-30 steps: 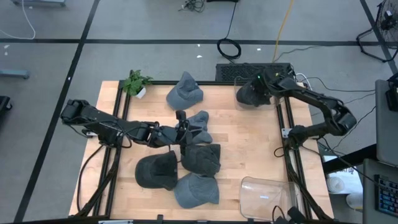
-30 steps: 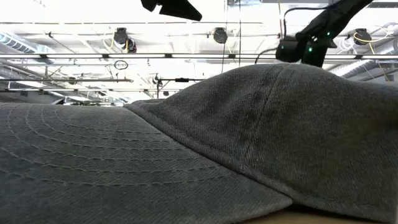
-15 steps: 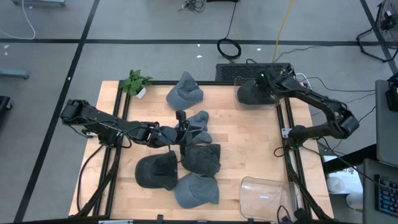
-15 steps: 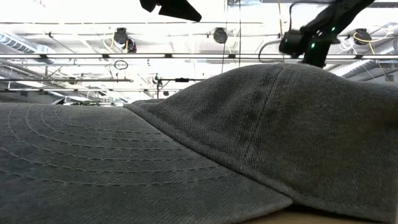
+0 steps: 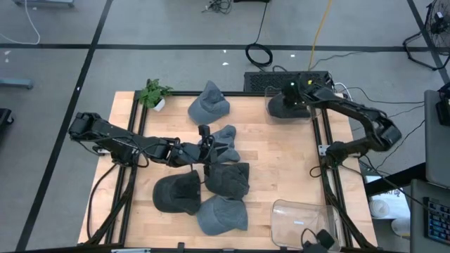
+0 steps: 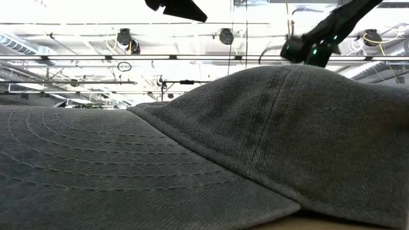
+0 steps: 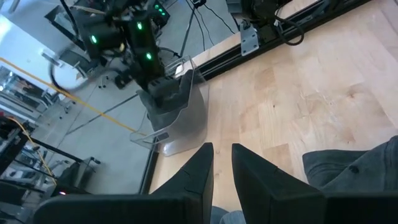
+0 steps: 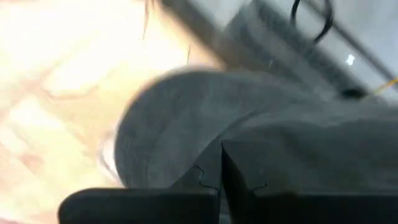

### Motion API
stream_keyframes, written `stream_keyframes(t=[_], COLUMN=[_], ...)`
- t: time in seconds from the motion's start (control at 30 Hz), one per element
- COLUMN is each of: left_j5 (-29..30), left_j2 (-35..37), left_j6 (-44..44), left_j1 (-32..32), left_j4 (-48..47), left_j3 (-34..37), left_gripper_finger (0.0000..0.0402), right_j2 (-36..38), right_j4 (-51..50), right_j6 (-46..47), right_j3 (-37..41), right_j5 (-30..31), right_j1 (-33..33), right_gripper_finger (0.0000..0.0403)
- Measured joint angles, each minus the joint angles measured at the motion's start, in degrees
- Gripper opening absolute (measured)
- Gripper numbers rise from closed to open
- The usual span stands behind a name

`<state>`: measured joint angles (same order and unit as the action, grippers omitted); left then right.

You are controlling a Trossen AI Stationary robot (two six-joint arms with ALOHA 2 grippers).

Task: Pick & Place hat
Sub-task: Put the top black cap into the top transparent bin

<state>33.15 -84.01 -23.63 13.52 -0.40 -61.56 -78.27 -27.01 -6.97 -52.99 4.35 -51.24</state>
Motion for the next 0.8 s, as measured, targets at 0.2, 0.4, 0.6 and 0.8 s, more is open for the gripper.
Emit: stream_keyframes(t=[0.2,0.4,0.6,0.8], left_j5=[-0.02,0.0,0.0,-0.02], left_j2=[0.0,0.0,0.0,0.0], left_j6=[0.18,0.16,-0.22,-0.21], left_j1=[0.0,0.0,-0.01,-0.36], left_j4=[-1.2,-1.16,-1.16,-1.12], left_j3=[0.0,0.0,0.0,0.0], left_gripper_finger=[0.0067,0.0067,0.0067,0.0067], right_j2=[-6.74,-3.49,4.9,5.51], right_j4=[-2.18,-2.44,-7.26,-10.88], right_j6=[1.89,2.21,3.02,3.29], right_j3=[-0.33,0.04,0.02,0.22], right_j5=[3.67,4.52,2.29,0.01], right_j1=[-0.04,0.11,0.07,0.09], right_gripper_finger=[0.0,0.0,0.0,0.0])
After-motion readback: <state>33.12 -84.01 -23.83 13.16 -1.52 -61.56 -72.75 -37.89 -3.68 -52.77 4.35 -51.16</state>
